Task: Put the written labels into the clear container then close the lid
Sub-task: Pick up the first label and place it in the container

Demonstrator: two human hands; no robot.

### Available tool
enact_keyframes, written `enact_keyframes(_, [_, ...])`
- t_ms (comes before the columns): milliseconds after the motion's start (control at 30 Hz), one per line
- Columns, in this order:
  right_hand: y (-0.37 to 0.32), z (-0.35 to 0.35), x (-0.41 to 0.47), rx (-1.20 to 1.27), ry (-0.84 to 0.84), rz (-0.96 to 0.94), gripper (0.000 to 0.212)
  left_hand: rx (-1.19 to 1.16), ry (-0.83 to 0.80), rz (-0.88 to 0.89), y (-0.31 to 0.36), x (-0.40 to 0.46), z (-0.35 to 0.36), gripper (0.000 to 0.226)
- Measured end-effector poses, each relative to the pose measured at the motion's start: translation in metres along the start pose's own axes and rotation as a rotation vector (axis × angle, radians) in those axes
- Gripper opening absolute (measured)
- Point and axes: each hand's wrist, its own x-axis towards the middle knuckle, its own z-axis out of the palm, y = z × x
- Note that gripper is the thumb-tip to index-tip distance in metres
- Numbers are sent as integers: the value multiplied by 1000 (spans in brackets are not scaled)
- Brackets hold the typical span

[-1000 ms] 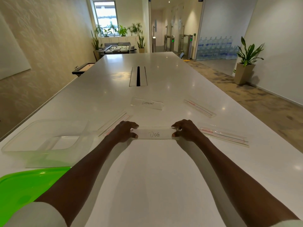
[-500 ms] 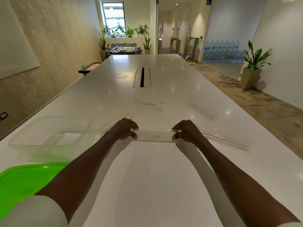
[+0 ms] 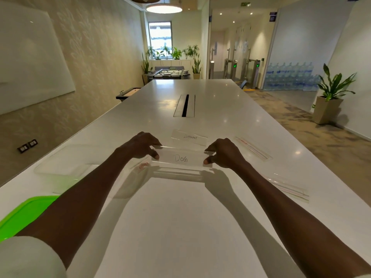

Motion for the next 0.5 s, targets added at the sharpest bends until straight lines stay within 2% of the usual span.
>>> enact_keyframes(300, [-74,-8,12,-2,44,-137,54,-20,65,-83,-37,-34,-65,56])
enact_keyframes(500, [-151,16,25,11,56,-195,50,16,92,-97,-96,-64,-112,54])
